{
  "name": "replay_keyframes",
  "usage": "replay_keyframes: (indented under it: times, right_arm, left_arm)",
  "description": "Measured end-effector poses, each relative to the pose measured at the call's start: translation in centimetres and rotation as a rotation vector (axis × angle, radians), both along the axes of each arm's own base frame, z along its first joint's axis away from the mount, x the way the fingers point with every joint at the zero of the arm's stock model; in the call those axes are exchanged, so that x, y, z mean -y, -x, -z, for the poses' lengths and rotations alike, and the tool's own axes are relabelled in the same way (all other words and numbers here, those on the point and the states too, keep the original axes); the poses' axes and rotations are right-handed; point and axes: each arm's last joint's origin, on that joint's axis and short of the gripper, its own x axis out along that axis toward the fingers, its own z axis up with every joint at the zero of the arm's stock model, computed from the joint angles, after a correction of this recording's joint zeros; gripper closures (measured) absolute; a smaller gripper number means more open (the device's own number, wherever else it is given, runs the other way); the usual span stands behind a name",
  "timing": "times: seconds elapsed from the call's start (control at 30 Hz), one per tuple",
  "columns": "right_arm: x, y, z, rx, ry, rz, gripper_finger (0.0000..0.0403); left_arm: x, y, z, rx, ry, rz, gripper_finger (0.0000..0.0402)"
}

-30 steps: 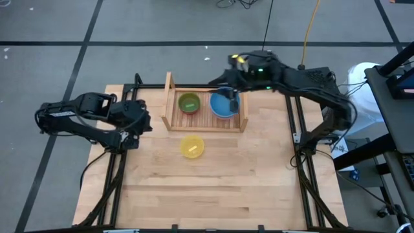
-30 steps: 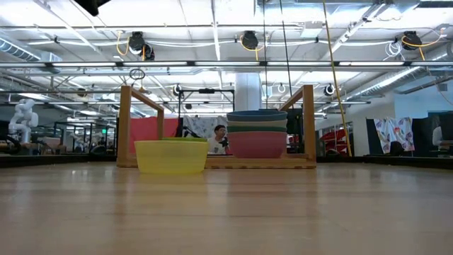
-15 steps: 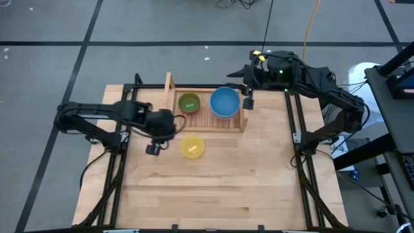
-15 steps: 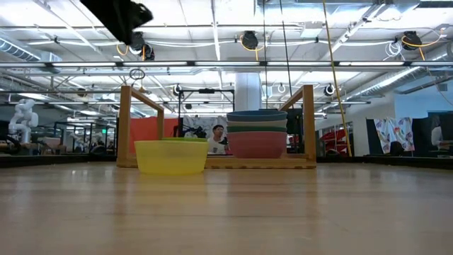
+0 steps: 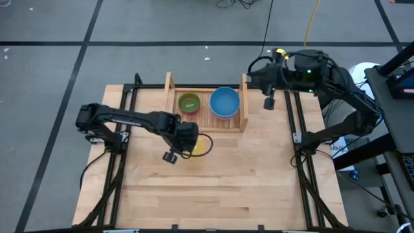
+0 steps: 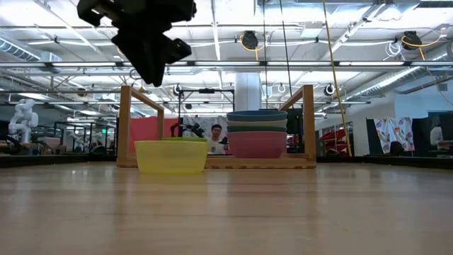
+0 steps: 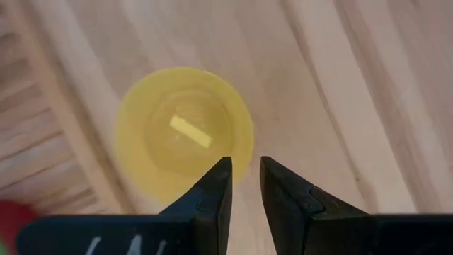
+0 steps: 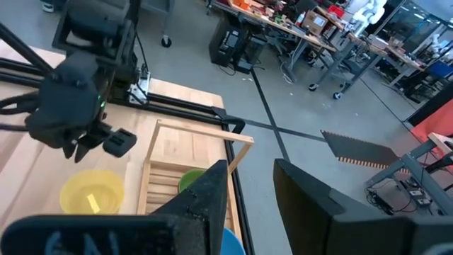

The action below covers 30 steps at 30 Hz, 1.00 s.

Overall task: Place and stack bowls onto a shelf
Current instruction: Stack the yellow bowl into the green bowl on the shelf

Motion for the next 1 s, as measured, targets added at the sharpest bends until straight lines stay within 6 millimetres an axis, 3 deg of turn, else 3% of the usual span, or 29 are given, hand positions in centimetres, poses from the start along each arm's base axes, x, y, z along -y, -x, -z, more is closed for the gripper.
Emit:
replay_keyframes:
  times: [0.4, 1.0]
  right_arm:
    - [-0.7, 2.8, -0.6, 0.005, 0.002, -0.001, 0.0293]
    - [-0.8, 3.3, -0.1, -0.051, -0.01, -0.003, 0.0293]
  left_arm:
    - [3.0, -2.3, 3.7, -0.06, 0.02, 0.093, 0.0321]
    - [3.3, -4.2, 6.9, -0.082, 0.009, -0.007, 0.032]
